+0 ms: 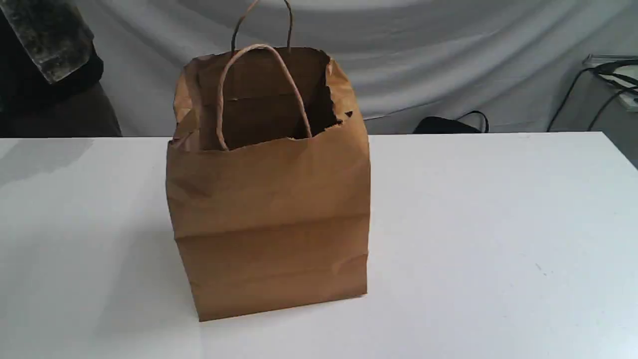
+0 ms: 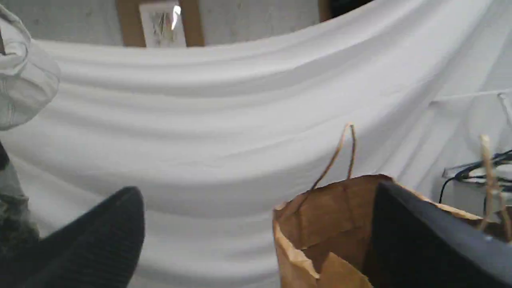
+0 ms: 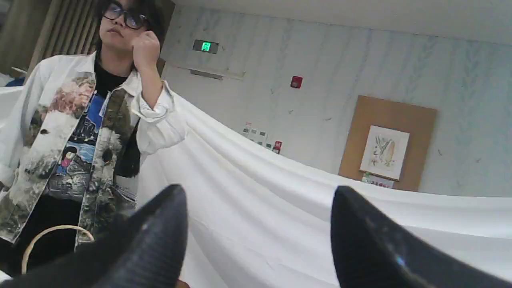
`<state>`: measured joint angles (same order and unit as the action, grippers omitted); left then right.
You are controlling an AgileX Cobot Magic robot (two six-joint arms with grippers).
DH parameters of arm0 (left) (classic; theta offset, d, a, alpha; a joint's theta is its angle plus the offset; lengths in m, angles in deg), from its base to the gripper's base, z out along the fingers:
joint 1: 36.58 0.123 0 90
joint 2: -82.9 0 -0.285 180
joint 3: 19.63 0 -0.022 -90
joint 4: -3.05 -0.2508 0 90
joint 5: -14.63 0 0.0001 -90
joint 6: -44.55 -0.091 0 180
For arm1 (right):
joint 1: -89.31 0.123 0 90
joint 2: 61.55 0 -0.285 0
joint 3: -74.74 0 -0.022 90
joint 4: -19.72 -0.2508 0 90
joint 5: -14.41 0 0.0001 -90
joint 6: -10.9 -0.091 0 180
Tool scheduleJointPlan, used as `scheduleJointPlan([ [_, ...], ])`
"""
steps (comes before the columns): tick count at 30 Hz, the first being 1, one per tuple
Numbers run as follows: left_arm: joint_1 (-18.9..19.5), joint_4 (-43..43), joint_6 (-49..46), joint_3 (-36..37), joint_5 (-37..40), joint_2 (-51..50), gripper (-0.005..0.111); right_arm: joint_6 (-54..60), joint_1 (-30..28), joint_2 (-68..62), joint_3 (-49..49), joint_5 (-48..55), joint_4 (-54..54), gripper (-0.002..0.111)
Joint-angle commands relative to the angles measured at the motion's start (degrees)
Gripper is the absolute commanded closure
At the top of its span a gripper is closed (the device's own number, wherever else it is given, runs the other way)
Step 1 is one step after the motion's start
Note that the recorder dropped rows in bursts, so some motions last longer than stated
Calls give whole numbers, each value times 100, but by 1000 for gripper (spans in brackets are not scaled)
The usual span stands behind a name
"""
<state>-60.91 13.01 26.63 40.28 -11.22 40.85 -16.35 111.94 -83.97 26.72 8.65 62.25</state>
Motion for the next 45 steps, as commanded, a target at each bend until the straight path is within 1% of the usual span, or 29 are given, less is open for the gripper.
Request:
scheduleJointPlan([
  [1,-220,-704,479,702,-905,588,28,-38,12,178,-316,-125,-111,59],
  [2,-232,-901,580,903,-1023,710,28,-38,12,188,-430,-203,-122,61],
  [5,-232,-1237,996,1241,-1048,962,28,-1,12,177,-850,-675,-286,65],
  [7,-232,-1429,1208,1471,-1048,1044,28,114,12,177,-1192,-1081,-387,71],
  [9,-232,-1539,1218,1667,-1048,1059,28,376,12,177,-1488,-1341,-592,80],
  [11,-232,-1542,1299,1730,-1243,1059,28,944,12,177,-1782,-1574,-1277,89],
  [13,-232,-1542,1388,1730,-1496,1059,28,1634,12,177,-2009,-1724,-2229,97],
  [16,-232,-1542,1404,1730,-1507,1059,28,2647,12,177,-2357,-1842,-3656,107],
  [19,-232,-1542,1487,1730,-1496,1059,28,3180,12,177,-2680,-1842,-4727,108],
  [22,-232,-1542,1487,1730,-1496,1059,28,3326,12,177,-2919,-1949,-5360,108],
  [24,-232,-1542,1487,1730,-1496,1059,28,3549,12,177,-2919,-1479,-5635,108],
  [27,-232,-1542,1539,1730,-1473,1059,28,3785,12,168,-2919,-1121,-5678,108],
  [31,-232,-1542,1539,1730,-1350,1059,28,3756,12,168,-2919,-848,-5838,108],
  [45,-232,-1485,1470,1730,-1272,1059,28,3756,12,168,-2919,-836,-5838,108],
])
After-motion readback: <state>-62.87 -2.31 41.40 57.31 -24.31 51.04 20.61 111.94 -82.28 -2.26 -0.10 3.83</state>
